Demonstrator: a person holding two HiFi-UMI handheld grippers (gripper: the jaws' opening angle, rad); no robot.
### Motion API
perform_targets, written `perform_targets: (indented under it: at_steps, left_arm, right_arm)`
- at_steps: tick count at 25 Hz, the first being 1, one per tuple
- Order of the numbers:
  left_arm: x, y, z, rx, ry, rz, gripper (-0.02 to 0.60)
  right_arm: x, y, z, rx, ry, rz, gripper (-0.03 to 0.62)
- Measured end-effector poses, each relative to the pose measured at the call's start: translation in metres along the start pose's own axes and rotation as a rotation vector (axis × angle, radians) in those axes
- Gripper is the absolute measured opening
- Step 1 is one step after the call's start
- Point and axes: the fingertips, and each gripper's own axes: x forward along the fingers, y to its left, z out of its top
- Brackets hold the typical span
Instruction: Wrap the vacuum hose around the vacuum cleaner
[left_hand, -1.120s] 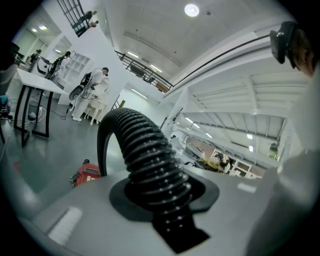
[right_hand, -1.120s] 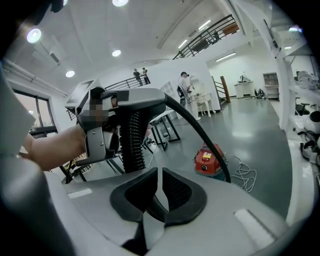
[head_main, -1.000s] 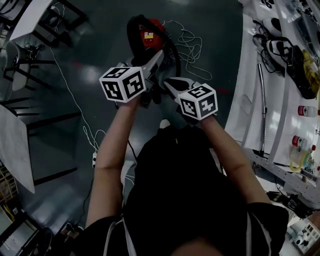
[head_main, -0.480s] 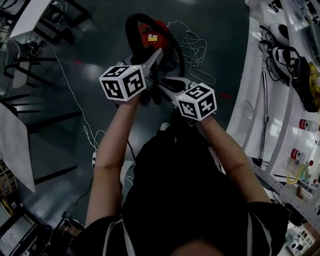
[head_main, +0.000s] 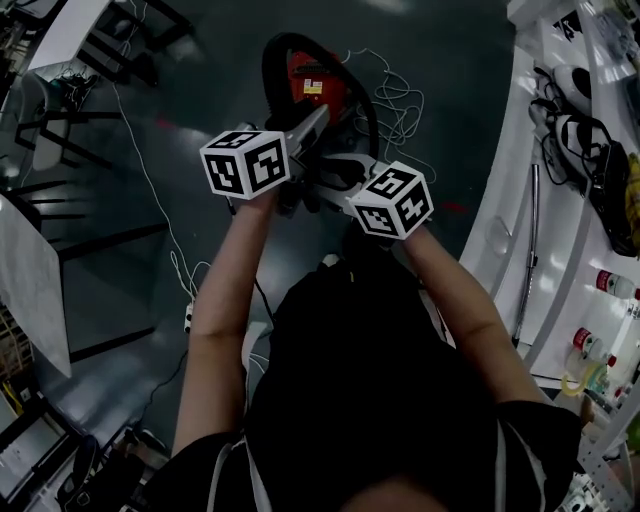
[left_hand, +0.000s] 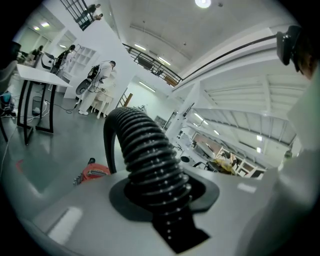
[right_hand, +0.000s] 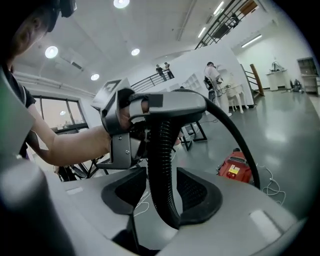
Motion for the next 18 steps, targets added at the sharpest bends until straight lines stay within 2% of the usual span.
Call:
perform_targets:
  at_steps: [5,10,13,14,18]
  left_arm:
    - [0.011,-0.01,0.017,-0.041,-0.038,-0.026,0.126]
    - [0.019,-0.004,0.024,-0.048,-0.053,0.005,0.126]
    - [0.03,-0.01,0.026,-0.052,-0.052,-0.007,0.126]
    - [0.034,-0.013,0.027,-0.049,-0.048,-0.012,0.126]
    - [0.041,-0.011,0.03,-0.064,-0.044,-0.025,0.137]
  right_arm:
    - [0.013,-0.008,0.004,-0.09,0.055,0.026,0.198]
    - [0.02,-0.016,0.009,-0.164,0.087,0.044,0.195]
    - [0.026,-0.022,0.014,-0.175,0.091,0.058,0.199]
    - [0.027,-0.023,0.016,-0.175,0.086,0.064,0.175]
    - [0.023,-0.03,0.021,-0.179,0.068,0.093,0.164]
